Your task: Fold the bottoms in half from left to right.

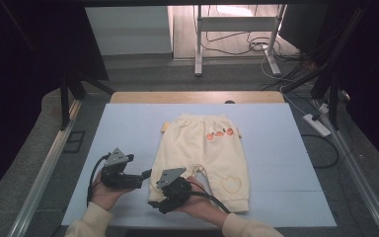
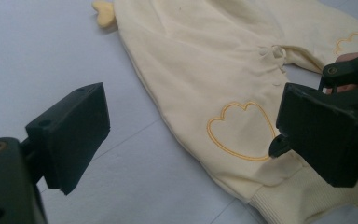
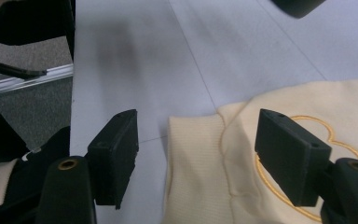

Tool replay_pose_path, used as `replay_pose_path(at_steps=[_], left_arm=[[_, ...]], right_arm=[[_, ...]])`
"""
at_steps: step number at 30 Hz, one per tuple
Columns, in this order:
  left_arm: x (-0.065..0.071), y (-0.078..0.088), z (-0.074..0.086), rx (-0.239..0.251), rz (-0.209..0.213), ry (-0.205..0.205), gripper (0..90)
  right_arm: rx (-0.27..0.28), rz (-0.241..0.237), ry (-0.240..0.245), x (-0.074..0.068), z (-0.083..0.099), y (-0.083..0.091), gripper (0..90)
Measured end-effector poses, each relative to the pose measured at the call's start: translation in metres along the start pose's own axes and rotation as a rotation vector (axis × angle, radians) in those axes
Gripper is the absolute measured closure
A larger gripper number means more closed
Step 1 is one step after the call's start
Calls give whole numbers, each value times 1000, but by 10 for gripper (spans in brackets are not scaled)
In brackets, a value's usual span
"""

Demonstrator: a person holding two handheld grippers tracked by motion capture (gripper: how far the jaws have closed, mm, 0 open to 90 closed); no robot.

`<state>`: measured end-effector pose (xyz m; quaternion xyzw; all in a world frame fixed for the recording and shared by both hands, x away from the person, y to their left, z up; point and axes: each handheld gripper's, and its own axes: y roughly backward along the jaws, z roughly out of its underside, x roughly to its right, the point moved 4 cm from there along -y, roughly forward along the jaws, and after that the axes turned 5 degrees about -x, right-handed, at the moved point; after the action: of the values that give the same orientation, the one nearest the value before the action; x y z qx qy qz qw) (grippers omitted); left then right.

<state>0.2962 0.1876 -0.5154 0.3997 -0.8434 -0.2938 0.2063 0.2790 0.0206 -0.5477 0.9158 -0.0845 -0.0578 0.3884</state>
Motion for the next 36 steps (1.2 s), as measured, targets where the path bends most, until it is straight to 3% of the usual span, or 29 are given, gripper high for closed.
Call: replay_pose_path(at_steps=[7,10,19,22,26,28,32,36], left_arm=[[-2,-1,0,-3,0,6,94],[-2,-1,1,-6,0,7,94],[-3,-1,1,-9,0,10,94],[-3,0,1,-6,-1,12,94],[-4,0,1,-9,-8,9,95],[-4,0,2,-12,-6,9,95],[-4,0,2,-13,-5,11,95],[-4,-3,0,-10,-12,6,98]], right_arm=[[-20,3,26,-3,-1,-9,368],[-25,11,16,-1,0,-13,395],[-60,68,29,0,3,-20,428],[-66,101,41,1,3,-21,493],[-68,136,43,4,3,-19,660],[-77,130,31,7,3,-16,720],[-84,99,7,10,3,-11,762],[-67,98,6,8,4,-6,773]])
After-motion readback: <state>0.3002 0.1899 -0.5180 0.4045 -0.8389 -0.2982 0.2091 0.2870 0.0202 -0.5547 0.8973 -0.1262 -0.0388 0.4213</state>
